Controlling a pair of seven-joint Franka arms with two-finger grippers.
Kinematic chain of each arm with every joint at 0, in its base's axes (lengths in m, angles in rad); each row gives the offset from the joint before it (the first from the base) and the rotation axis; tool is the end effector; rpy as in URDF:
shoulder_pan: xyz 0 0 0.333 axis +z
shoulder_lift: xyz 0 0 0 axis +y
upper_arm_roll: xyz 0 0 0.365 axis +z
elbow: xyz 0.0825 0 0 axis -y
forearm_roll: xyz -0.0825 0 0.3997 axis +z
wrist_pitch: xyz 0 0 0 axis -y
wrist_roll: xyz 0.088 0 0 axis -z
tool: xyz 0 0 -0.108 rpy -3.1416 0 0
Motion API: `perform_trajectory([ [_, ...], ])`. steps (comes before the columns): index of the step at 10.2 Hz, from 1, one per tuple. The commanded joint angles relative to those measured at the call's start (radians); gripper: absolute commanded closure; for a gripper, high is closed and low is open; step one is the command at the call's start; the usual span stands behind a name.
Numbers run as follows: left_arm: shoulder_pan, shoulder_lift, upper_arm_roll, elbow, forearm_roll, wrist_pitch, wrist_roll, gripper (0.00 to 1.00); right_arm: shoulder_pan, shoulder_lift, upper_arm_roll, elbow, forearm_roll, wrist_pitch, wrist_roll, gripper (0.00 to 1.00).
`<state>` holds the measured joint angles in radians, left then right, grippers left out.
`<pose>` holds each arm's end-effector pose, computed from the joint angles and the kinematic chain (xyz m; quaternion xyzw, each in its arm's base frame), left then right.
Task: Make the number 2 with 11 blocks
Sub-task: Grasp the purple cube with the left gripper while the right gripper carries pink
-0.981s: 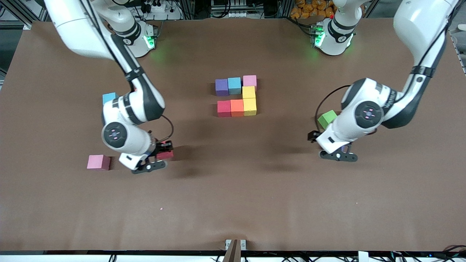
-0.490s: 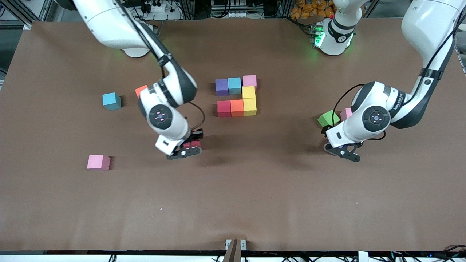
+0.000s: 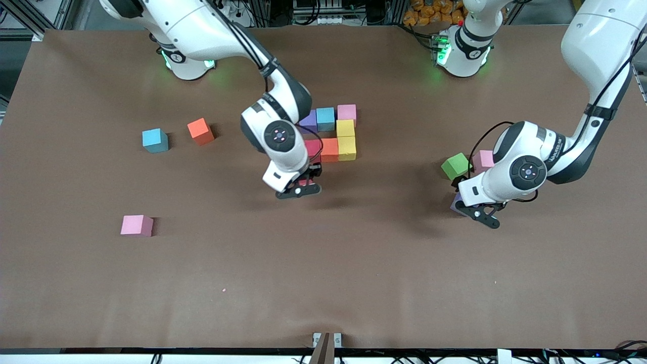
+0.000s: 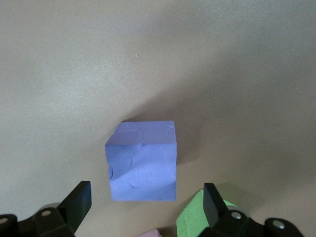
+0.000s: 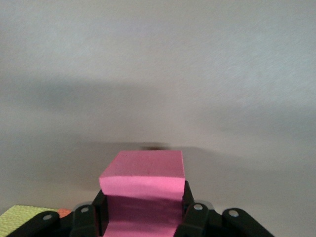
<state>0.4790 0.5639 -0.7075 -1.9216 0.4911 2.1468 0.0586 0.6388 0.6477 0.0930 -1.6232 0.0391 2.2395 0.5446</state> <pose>0.6290 -0.0939 0.2727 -0.9593 0.2707 0.0782 0.0183 0.5488 0.4808 0.2709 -0.9963 -0.0721 0.0375 0.0261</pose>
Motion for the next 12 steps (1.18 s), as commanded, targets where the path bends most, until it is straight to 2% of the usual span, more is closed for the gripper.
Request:
perform_trajectory([
  [1,0.007,0.019,0.016,-0.002,0.036,0.024,0.01,0.0,0.018,0.021,-0.007,0.028,-0.005,0.009,0.055,0.44],
  [10,0.013,0.097,0.025,0.007,0.066,0.058,-0.009,0.0,0.052,0.052,-0.01,0.002,-0.01,0.035,0.064,0.44],
  [11,0.013,0.1,0.025,0.007,0.066,0.059,-0.01,0.08,0.059,0.052,-0.01,0.0,-0.01,0.035,0.066,0.44],
  [12,0.013,0.099,0.025,0.009,0.066,0.059,-0.01,0.25,0.059,0.052,-0.01,-0.001,-0.01,0.034,0.066,0.44],
])
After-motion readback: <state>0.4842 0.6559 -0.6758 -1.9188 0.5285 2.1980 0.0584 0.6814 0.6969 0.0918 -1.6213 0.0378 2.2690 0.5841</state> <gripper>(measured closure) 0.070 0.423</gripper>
